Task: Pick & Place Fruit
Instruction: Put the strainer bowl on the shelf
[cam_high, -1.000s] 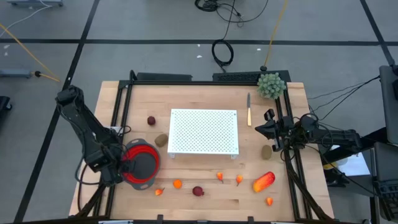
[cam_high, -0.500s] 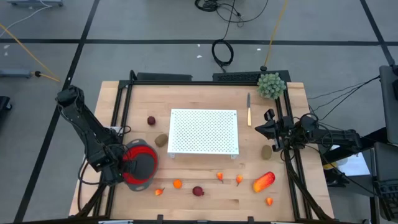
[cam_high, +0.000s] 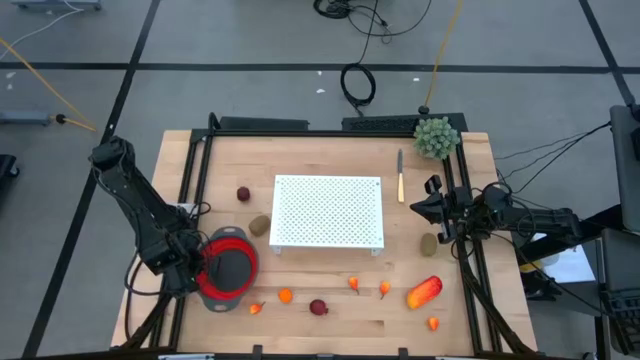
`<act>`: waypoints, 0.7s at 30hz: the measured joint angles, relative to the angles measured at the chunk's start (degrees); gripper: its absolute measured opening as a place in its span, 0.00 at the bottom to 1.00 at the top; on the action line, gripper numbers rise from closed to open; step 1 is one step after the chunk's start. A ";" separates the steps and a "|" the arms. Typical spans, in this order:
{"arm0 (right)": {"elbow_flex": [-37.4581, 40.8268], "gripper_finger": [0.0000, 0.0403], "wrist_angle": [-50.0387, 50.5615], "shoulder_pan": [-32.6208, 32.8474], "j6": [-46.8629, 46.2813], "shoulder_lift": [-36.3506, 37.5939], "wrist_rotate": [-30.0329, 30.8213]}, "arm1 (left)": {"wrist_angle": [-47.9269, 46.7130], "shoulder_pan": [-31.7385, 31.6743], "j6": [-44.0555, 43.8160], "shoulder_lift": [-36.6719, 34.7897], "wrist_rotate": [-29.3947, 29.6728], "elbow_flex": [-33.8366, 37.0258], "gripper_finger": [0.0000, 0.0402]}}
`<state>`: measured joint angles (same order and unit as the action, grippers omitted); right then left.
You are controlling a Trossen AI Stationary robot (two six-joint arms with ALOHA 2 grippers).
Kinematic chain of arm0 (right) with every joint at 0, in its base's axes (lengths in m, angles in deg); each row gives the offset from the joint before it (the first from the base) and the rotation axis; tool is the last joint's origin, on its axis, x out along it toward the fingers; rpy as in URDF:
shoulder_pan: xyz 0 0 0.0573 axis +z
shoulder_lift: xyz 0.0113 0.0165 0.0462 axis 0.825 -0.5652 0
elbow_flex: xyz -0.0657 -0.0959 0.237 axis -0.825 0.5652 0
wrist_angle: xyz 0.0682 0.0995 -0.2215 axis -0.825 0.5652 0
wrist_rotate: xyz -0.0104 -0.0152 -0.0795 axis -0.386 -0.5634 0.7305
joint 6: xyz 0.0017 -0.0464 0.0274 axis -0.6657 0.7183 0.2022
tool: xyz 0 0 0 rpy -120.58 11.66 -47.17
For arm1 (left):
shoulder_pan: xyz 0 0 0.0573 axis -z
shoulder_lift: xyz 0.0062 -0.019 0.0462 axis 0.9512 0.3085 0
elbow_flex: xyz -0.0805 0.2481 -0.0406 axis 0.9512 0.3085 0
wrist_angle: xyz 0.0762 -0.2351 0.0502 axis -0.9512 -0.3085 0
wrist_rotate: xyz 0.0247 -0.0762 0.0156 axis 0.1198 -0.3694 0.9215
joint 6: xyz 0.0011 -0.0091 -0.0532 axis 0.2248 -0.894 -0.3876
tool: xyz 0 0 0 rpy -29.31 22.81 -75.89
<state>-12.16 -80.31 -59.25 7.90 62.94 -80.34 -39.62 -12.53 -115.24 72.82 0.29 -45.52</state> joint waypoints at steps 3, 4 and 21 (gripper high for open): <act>-0.01 0.00 0.00 0.00 0.00 0.00 -0.01 | 0.21 0.00 0.02 0.00 -0.30 0.00 0.04; 0.01 0.00 0.00 0.00 0.00 0.00 -0.01 | 0.14 0.00 -0.02 0.00 -0.28 -0.10 0.03; 0.01 0.00 0.00 0.00 0.00 0.00 -0.01 | -7.39 0.09 1.08 0.15 -3.36 -9.78 0.01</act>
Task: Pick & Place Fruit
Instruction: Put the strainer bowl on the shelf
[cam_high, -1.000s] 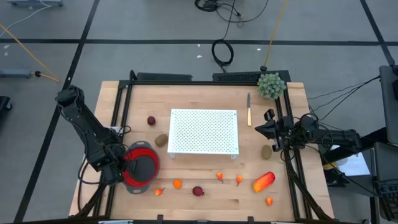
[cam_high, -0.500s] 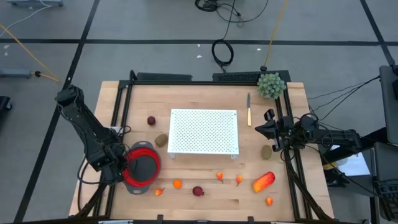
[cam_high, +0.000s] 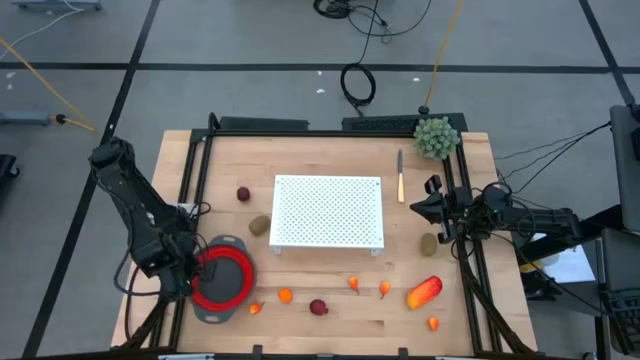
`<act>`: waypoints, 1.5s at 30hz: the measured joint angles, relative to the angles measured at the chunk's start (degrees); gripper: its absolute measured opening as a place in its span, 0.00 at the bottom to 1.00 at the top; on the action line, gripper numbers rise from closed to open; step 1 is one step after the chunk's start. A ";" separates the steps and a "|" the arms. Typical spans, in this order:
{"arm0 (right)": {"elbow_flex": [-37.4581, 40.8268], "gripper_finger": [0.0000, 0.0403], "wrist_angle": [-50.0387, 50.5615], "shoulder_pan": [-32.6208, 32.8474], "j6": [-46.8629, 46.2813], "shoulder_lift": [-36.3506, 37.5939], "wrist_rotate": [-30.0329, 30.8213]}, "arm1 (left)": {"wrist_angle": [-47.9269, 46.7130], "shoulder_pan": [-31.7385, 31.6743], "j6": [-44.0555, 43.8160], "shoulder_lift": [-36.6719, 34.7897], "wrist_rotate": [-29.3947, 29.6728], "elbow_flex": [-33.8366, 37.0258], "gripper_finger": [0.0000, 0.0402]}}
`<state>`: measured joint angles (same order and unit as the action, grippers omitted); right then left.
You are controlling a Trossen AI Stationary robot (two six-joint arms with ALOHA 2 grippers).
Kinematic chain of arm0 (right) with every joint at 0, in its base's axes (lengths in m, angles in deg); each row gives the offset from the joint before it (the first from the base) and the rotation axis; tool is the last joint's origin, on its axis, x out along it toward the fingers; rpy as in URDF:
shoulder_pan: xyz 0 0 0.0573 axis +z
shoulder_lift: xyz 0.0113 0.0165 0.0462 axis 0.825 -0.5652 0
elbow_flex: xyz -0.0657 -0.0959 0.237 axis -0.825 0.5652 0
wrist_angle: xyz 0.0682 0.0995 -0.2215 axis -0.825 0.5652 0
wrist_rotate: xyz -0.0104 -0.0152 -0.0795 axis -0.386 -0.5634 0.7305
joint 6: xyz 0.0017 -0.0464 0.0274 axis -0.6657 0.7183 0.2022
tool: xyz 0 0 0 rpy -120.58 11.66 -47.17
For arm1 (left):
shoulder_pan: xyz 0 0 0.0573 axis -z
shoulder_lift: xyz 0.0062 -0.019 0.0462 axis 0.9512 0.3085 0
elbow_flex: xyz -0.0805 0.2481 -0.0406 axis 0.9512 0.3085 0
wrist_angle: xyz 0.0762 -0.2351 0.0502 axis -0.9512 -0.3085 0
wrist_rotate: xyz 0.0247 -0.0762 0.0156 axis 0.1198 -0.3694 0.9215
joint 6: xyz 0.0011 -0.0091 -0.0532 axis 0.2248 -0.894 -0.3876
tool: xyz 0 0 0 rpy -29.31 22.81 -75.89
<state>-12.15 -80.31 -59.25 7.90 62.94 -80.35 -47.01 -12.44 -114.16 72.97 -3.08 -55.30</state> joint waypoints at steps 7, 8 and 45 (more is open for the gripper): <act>0.00 0.00 0.00 0.00 0.00 0.00 0.00 | -3.63 0.05 -0.02 0.00 -2.16 -4.17 0.00; -0.01 0.00 0.00 0.00 0.00 0.00 0.00 | -3.83 0.03 0.00 0.00 -2.05 -4.51 0.00; -0.02 0.00 0.00 0.01 -0.01 0.00 0.01 | 21.77 0.66 34.02 3.91 21.22 -13.38 0.00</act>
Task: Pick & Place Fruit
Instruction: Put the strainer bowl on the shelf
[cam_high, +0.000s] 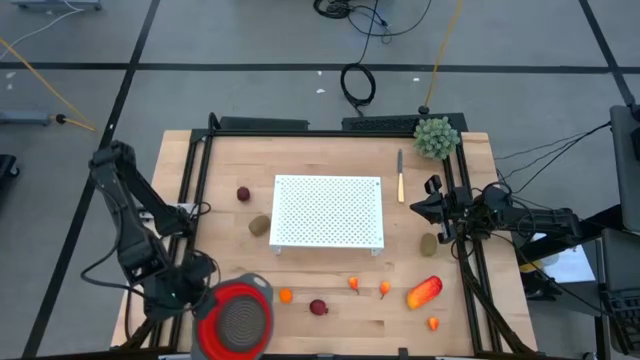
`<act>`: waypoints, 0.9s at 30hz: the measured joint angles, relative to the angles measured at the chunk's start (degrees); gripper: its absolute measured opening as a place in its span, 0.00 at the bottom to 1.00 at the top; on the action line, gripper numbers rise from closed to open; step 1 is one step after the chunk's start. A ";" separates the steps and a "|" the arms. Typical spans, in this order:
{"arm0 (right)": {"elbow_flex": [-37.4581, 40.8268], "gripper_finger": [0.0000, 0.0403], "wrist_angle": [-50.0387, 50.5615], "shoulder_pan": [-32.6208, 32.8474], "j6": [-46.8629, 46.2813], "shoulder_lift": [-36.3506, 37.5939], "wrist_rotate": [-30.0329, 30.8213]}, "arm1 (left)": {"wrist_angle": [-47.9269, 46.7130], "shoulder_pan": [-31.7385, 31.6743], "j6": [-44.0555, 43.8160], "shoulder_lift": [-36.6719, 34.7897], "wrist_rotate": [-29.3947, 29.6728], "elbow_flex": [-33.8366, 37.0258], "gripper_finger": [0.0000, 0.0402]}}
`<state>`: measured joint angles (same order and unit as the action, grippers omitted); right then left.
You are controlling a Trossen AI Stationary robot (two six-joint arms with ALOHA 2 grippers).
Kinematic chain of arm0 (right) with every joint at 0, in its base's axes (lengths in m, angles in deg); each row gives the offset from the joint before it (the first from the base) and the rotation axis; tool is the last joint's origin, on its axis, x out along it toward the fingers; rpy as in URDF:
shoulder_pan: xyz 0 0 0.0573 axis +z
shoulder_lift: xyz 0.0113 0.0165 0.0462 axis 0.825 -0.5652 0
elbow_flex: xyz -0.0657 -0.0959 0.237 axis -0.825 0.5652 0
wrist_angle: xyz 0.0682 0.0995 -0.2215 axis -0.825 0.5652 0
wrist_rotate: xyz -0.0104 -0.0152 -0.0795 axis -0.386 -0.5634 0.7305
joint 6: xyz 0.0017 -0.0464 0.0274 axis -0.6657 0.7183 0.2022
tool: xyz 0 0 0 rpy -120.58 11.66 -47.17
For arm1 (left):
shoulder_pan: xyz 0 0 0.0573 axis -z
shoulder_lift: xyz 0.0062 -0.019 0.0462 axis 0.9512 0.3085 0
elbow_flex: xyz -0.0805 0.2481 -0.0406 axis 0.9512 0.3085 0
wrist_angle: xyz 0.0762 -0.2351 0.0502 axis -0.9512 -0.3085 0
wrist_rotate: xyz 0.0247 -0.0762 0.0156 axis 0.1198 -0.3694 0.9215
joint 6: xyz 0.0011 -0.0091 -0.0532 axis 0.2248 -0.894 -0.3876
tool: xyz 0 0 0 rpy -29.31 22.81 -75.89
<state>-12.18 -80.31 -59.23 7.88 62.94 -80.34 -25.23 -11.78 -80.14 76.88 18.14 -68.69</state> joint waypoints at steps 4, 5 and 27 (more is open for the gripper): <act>0.00 0.00 0.00 -0.01 0.01 0.00 0.01 | 5.77 -0.20 5.70 1.02 6.55 0.00 0.00; 0.00 0.00 0.00 -0.01 0.01 0.00 0.01 | 6.72 -0.43 6.73 1.15 8.05 0.00 0.00; 0.02 0.00 0.06 -0.01 0.01 0.00 0.01 | 10.65 -19.37 9.13 0.11 9.61 -2.10 0.00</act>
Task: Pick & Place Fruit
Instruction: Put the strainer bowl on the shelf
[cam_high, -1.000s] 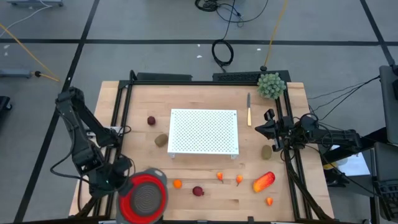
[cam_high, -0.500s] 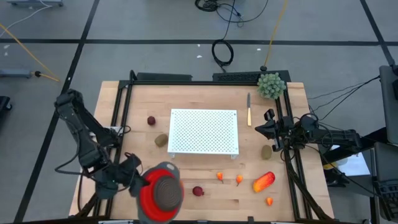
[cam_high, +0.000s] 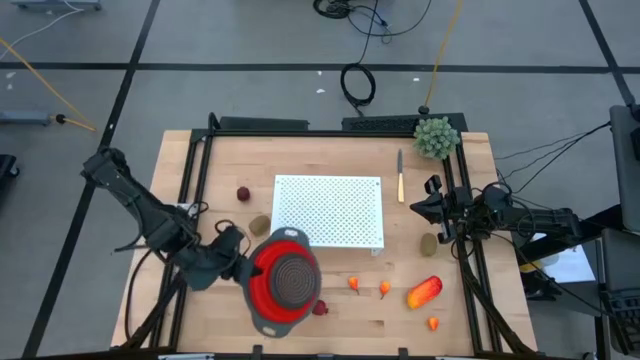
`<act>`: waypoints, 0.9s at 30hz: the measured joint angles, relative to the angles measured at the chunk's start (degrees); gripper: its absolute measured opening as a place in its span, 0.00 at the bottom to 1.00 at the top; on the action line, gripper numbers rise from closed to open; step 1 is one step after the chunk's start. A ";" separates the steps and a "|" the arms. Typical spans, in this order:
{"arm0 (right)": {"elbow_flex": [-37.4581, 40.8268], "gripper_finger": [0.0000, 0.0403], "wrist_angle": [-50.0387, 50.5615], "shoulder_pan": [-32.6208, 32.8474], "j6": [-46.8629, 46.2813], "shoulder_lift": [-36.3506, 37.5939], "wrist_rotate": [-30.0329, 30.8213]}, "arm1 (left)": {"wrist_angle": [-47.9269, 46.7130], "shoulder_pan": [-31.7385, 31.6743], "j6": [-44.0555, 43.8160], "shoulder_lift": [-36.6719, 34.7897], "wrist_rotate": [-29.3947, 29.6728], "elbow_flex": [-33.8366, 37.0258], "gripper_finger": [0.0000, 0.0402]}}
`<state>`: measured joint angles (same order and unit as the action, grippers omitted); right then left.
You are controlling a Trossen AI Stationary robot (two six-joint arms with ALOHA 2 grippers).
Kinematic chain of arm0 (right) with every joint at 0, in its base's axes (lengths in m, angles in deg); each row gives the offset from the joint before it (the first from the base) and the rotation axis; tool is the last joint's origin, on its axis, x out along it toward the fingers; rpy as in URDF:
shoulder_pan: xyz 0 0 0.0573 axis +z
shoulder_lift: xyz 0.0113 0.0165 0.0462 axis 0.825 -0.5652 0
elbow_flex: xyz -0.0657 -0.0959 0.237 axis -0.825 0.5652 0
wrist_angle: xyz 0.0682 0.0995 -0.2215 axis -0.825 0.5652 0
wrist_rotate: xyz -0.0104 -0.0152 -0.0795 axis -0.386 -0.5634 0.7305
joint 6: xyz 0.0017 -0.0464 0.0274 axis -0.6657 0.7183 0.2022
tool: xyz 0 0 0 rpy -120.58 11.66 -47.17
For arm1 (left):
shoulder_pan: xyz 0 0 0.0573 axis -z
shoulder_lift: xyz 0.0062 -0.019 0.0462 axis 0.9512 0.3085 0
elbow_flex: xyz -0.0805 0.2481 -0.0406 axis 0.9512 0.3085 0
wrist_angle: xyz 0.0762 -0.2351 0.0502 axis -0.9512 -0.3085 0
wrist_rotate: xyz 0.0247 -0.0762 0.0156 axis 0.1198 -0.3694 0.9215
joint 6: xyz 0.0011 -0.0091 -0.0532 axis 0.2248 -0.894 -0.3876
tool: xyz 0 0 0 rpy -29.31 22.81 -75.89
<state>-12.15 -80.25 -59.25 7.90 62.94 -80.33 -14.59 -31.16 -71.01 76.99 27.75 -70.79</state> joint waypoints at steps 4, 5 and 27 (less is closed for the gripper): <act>-0.01 0.00 0.24 0.02 0.00 0.00 0.00 | -5.97 -4.00 1.82 0.08 -2.92 -5.13 0.00; -0.02 0.00 0.29 0.01 0.00 0.00 0.00 | -7.64 -5.05 2.51 0.11 -3.55 -6.59 0.00; -0.02 0.00 5.32 0.02 3.61 0.00 0.00 | -24.96 -25.40 6.99 1.74 -16.24 -21.44 0.00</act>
<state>-12.18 -74.93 -59.23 11.50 62.94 -80.33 -39.55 -56.56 -64.02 78.73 11.51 -92.23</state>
